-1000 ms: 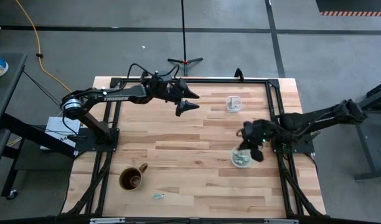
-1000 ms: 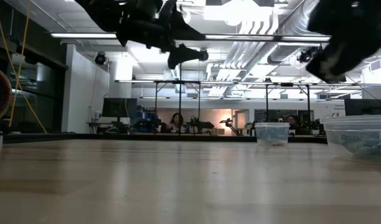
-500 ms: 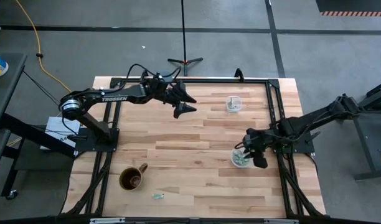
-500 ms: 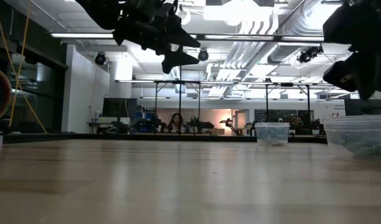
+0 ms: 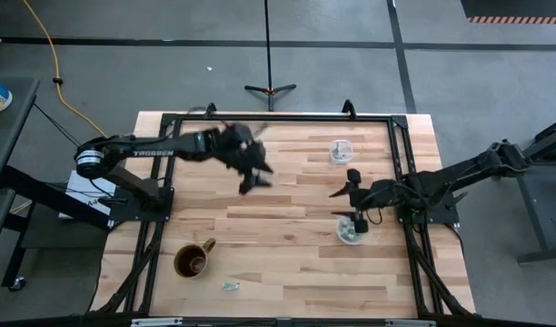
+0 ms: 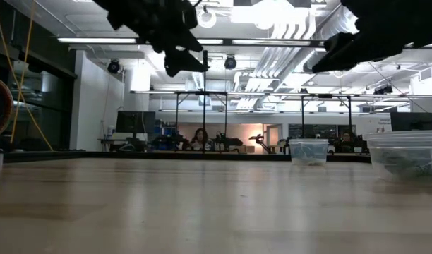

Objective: Pick and place items into bin
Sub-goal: Put the green stevia packet into the bottom transparent bin

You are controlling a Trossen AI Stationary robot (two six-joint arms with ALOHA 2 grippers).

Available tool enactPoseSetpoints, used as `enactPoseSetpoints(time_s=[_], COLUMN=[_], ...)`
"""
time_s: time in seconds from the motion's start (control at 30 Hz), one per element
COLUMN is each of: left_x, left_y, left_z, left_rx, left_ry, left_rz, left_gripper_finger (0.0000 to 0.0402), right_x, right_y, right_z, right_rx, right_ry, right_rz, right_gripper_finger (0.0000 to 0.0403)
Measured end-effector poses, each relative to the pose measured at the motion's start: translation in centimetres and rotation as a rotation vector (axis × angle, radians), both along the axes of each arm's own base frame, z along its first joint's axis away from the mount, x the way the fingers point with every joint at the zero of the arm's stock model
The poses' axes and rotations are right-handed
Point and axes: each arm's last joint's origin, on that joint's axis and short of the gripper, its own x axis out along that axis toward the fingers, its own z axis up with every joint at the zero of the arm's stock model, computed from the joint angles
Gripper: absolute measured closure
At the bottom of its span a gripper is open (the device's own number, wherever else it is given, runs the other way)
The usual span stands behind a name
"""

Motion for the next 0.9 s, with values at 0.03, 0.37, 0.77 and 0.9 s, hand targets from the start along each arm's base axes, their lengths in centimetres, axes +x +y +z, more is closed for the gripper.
enactPoseSetpoints(time_s=[0.03,0.37,0.77,0.9], left_x=[0.2,-0.7,-3.6,-3.8], left_y=[-1.3,-13.1,-22.2,-24.3], left_z=[-0.2,-1.2,-2.1,-3.3], left_rx=[0.027,0.087,0.018,-0.013], left_ry=[0.028,0.193,0.216,0.286], left_rz=[-0.016,-0.068,0.040,0.051], left_gripper_finger=[0.0110,0.0110,0.0110,0.0110], right_x=[0.1,0.5,0.6,0.6], right_y=[-0.3,-3.2,-3.8,-3.8], right_z=[-0.2,-0.7,-0.7,-0.7], right_rx=[-0.015,-0.006,0.027,0.031], right_ry=[-0.026,-0.118,-0.117,-0.122], right_rz=[-0.007,-0.047,-0.013,-0.013], right_gripper_finger=[0.0177,0.0192,0.0194,0.0194])
